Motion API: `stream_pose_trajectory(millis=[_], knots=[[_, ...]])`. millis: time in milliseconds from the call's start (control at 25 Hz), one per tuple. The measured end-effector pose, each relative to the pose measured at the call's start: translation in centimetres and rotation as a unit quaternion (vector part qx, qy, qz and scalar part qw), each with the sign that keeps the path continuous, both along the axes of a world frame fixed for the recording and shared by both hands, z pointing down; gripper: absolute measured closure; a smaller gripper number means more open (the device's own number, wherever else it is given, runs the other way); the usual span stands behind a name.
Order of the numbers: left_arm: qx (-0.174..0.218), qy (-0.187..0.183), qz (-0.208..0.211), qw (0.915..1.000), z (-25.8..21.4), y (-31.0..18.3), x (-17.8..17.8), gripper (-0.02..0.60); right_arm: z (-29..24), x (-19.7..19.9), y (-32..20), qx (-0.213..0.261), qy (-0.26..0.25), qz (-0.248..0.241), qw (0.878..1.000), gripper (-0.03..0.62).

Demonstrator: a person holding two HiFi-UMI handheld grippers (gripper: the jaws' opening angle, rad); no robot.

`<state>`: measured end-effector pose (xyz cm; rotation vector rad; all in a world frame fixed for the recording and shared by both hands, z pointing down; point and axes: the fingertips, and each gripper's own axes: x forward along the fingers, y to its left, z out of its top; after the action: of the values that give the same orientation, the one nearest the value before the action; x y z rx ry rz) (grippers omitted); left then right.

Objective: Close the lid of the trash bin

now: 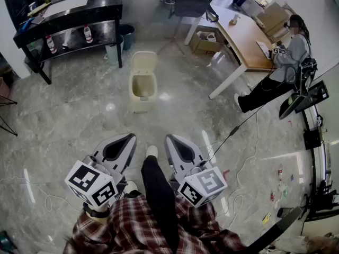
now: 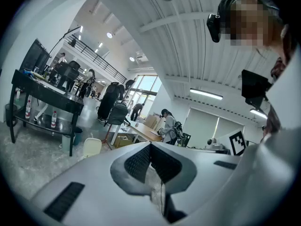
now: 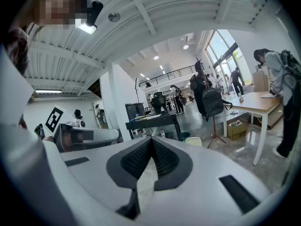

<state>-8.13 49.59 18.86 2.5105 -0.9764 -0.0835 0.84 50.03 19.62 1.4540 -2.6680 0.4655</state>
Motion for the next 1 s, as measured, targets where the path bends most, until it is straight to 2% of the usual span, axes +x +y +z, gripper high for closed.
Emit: stream_pose_trajectory(millis=[200, 480, 760, 1000], knots=[[0.0, -0.004, -0.004, 1.0, 0.1, -7.4, 2.8, 0.571, 0.1, 2.8, -7.5, 0.001, -0.012, -0.007, 1.0, 0.582], [0.007, -0.02, -0.033, 0.9992, -1.7, -17.4, 5.9, 0.571, -2.1, 6.4, -18.2, 0.011, -0.024, -0.037, 0.999, 0.582], [0.003, -0.025, -0.051, 0.9984, -1.6, -23.7, 8.3, 0.571, -1.9, 10.0, -24.3, 0.004, -0.029, -0.046, 0.999, 0.582], [-0.009, -0.016, -0.057, 0.9982, -0.6, -28.7, 8.4, 0.571, -0.5, 10.8, -28.9, -0.014, -0.026, -0.043, 0.999, 0.582]])
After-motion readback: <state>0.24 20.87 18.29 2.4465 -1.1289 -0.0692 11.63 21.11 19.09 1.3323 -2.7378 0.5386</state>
